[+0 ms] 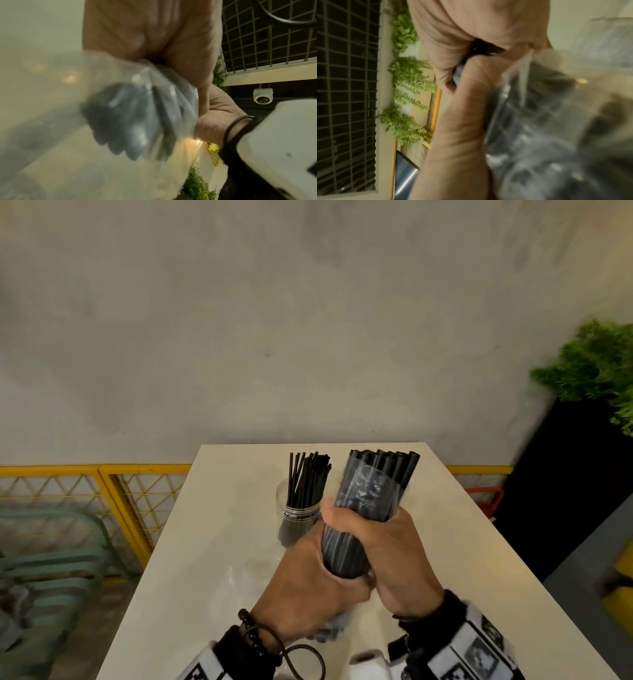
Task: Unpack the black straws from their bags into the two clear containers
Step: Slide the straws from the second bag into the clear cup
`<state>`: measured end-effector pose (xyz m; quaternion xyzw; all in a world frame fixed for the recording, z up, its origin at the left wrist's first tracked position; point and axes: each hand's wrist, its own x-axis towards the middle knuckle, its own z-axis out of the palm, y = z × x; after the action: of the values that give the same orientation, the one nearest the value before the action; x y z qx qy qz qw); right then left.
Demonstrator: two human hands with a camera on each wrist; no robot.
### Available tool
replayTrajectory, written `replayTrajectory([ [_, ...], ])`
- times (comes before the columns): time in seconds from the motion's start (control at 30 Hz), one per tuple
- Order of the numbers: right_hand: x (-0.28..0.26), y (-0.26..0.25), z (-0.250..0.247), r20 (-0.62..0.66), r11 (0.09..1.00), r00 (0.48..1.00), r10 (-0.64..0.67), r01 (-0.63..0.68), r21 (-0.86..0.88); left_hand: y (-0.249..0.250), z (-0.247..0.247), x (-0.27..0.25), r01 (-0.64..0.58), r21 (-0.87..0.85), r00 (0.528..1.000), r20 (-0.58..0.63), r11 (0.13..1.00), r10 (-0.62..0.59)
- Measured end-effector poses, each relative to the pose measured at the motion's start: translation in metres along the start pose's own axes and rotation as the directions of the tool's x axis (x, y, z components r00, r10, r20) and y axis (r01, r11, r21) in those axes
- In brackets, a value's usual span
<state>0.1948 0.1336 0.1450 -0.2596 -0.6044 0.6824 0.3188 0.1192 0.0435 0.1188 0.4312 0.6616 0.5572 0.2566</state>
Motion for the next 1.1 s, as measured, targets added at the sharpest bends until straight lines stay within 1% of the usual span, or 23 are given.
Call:
replayTrajectory([
  [0.07, 0.001, -0.002, -0.004, -0.019, 0.999, 1.0, 0.005, -0.004, 0.051, -0.005, -0.003, -0.001, 0.087, 0.004, 0.985, 0.149, 0.996, -0.086],
  [0.13, 0.004, -0.006, -0.01, -0.043, 0.995, 0.997, -0.062, 0.065, 0.07, -0.008, -0.015, -0.001, 0.161, -0.018, 0.936, 0.321, 0.987, -0.147],
  [0.17, 0.006, -0.01, -0.014, -0.033, 0.993, 0.996, -0.088, 0.09, 0.081, -0.009, -0.022, 0.0, 0.195, -0.027, 0.925, 0.338, 0.98, -0.174],
  [0.23, 0.011, -0.015, -0.02, 0.038, 0.993, 0.992, -0.121, 0.12, 0.02, -0.004, -0.031, 0.003, 0.218, -0.092, 0.955, 0.227, 0.972, -0.193],
  [0.3, 0.01, -0.013, -0.017, 0.153, 0.969, 0.972, -0.18, 0.202, -0.14, 0.012, -0.025, 0.007, 0.119, -0.221, 0.991, 0.089, 0.968, -0.102],
  [0.33, 0.008, -0.01, -0.011, 0.203, 0.943, 0.957, -0.206, 0.249, -0.219, 0.021, -0.019, 0.009, 0.083, -0.271, 0.996, 0.036, 0.959, -0.076],
  [0.37, 0.005, -0.006, -0.004, 0.248, 0.905, 0.94, -0.235, 0.304, -0.297, 0.027, -0.012, 0.01, 0.072, -0.309, 0.997, -0.017, 0.948, -0.081],
  [0.4, 0.003, -0.002, 0.002, 0.278, 0.832, 0.918, -0.284, 0.38, -0.404, 0.03, -0.007, 0.012, 0.075, -0.366, 0.993, -0.056, 0.927, -0.103],
  [0.47, -0.003, 0.003, 0.014, 0.318, 0.568, 0.846, -0.427, 0.525, -0.633, 0.031, -0.005, 0.013, 0.1, -0.505, 0.98, -0.099, 0.857, -0.173],
  [0.5, -0.006, 0.003, 0.018, 0.35, 0.472, 0.812, -0.468, 0.564, -0.678, 0.03, -0.007, 0.013, 0.112, -0.56, 0.973, -0.105, 0.821, -0.204],
  [0.53, -0.009, 0.003, 0.022, 0.367, 0.446, 0.806, -0.465, 0.571, -0.689, 0.028, -0.01, 0.014, 0.114, -0.597, 0.969, -0.108, 0.794, -0.22],
  [0.67, -0.025, 0.006, 0.006, 0.429, 0.462, 0.866, -0.257, 0.499, -0.733, 0.016, -0.035, 0.023, 0.061, -0.712, 0.947, -0.18, 0.7, -0.265],
  [0.7, -0.028, 0.005, -0.001, 0.413, 0.507, 0.876, -0.247, 0.48, -0.716, 0.014, -0.044, 0.025, 0.032, -0.747, 0.941, -0.202, 0.664, -0.273],
  [0.73, -0.031, 0.007, -0.008, 0.337, 0.591, 0.898, -0.284, 0.441, -0.676, 0.011, -0.053, 0.027, -0.009, -0.781, 0.938, -0.223, 0.625, -0.265],
  [0.77, -0.032, 0.009, -0.014, 0.18, 0.711, 0.935, -0.306, 0.35, -0.609, 0.011, -0.06, 0.028, -0.054, -0.806, 0.939, -0.241, 0.59, -0.244],
  [0.8, -0.031, 0.011, -0.016, 0.007, 0.839, 0.973, -0.233, 0.204, -0.504, 0.012, -0.064, 0.027, -0.09, -0.816, 0.943, -0.254, 0.57, -0.214],
  [0.83, -0.031, 0.013, -0.015, -0.101, 0.939, 0.994, -0.051, 0.013, -0.345, 0.014, -0.065, 0.026, -0.113, -0.815, 0.947, -0.262, 0.568, -0.188],
  [0.87, -0.03, 0.015, -0.011, -0.107, 0.97, 0.98, 0.168, -0.183, -0.161, 0.016, -0.062, 0.025, -0.133, -0.81, 0.95, -0.268, 0.571, -0.159],
  [0.9, -0.029, 0.017, -0.007, -0.021, 0.942, 0.942, 0.336, -0.335, 0.023, 0.019, -0.057, 0.023, -0.15, -0.804, 0.953, -0.272, 0.575, -0.132],
  [0.93, -0.028, 0.017, -0.002, 0.095, 0.888, 0.906, 0.412, -0.422, 0.181, 0.02, -0.049, 0.022, -0.163, -0.799, 0.954, -0.277, 0.579, -0.114],
  [0.97, -0.027, 0.014, 0.003, 0.165, 0.844, 0.892, 0.421, -0.452, 0.287, 0.021, -0.041, 0.02, -0.169, -0.793, 0.953, -0.283, 0.585, -0.107],
  [1.03, -0.022, 0.009, 0.01, 0.145, 0.843, 0.908, 0.393, -0.419, 0.337, 0.02, -0.025, 0.017, -0.186, -0.781, 0.946, -0.307, 0.596, -0.108],
  [1.1, -0.016, 0.013, 0.009, 0.092, 0.885, 0.94, 0.33, -0.342, 0.317, 0.017, -0.016, 0.015, -0.178, -0.785, 0.947, -0.3, 0.593, -0.114],
])
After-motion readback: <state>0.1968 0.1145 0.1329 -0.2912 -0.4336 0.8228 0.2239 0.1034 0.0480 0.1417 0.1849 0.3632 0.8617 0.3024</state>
